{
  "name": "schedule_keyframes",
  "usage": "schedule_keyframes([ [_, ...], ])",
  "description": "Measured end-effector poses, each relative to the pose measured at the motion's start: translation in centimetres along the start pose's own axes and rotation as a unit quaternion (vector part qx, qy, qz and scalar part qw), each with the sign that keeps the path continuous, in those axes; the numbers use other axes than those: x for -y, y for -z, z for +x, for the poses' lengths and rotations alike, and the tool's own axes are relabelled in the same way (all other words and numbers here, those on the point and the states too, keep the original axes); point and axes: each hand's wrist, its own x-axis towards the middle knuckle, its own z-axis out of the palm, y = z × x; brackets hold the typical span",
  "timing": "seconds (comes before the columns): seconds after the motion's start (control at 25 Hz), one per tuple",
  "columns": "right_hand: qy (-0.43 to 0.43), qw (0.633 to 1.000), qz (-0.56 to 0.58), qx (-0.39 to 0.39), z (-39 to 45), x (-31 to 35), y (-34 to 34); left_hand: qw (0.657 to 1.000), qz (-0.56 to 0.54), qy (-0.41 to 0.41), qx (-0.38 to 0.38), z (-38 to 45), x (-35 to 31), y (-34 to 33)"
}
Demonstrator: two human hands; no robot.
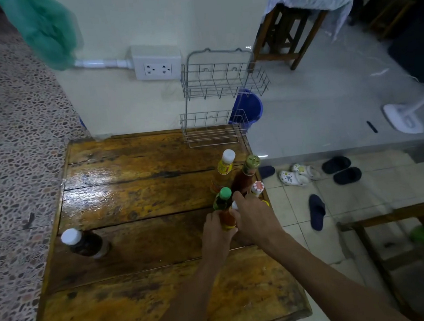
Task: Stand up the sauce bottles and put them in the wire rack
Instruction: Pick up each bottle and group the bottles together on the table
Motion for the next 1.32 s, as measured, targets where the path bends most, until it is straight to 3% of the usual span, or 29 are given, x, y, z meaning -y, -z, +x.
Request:
schedule_keyframes([
  [0.4, -0.005, 0.999, -0.034, -0.002, 0.3, -0.6, -0.9, 0.998, -0.067, 0.015, 0.001, 1.1, 0.0, -0.9],
  [0.68, 0.005, 0.993, -0.113, -0.019, -0.5, 1.0, 1.1, 0.999, -0.037, 0.014, -0.005, 0.0, 2.5, 1.3],
  [0.96, 0.206, 0.969, -0.132, -0.042, 1.0, 13.0, 0.3, 0.973, -0.072, 0.123, -0.182, -7.5, 12.5, 12.7],
  [1.12, 0.335, 0.940, -0.041, -0.044, 1.6, 22.5, -1.4, 0.934, -0.136, 0.154, -0.294, -10.0, 15.3, 20.0],
  [1.32, 0.414, 0.905, -0.088, -0.037, 3.1, 28.4, -4.3, 0.945, -0.153, 0.088, -0.274, -7.4, 15.5, 25.4],
])
